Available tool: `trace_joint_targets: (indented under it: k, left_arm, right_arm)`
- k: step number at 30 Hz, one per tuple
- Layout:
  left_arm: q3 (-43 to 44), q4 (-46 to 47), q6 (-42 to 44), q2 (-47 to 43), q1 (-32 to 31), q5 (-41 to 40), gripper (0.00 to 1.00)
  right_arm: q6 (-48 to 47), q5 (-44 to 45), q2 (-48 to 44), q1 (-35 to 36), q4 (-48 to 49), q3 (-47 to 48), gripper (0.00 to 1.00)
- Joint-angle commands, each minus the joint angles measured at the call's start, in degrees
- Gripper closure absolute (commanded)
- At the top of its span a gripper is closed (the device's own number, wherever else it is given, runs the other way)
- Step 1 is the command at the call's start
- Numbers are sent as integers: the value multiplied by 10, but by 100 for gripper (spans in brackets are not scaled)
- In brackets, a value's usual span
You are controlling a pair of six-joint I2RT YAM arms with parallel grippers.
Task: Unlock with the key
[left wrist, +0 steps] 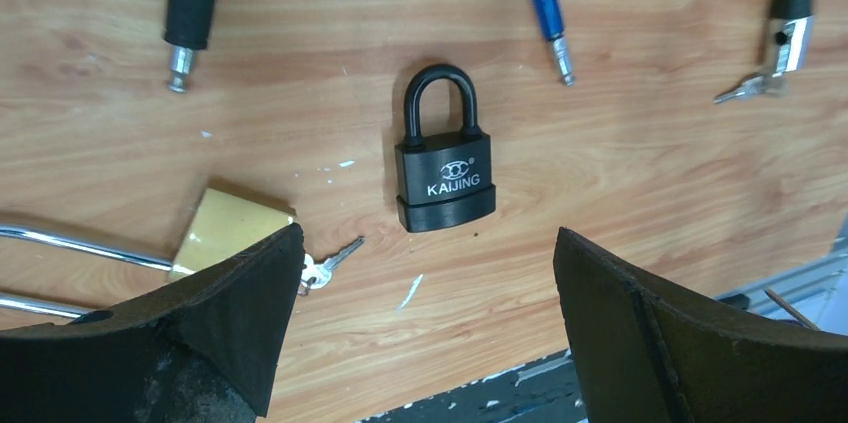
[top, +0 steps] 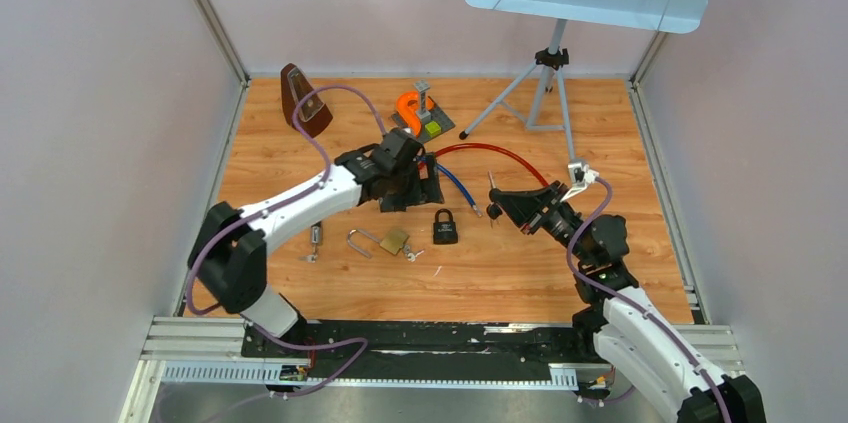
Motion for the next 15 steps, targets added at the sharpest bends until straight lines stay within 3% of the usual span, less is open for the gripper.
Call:
trace_joint_targets:
  k: [1, 15]
  left_arm:
    - [63, -71, -34, 85, -26, -12, 0]
    - [159, -82, -24, 259, -53, 6, 0]
  right_arm:
    - [-17, 19, -29, -6, -11, -1, 100]
    - [-11, 18, -41, -20, -16, -10, 100]
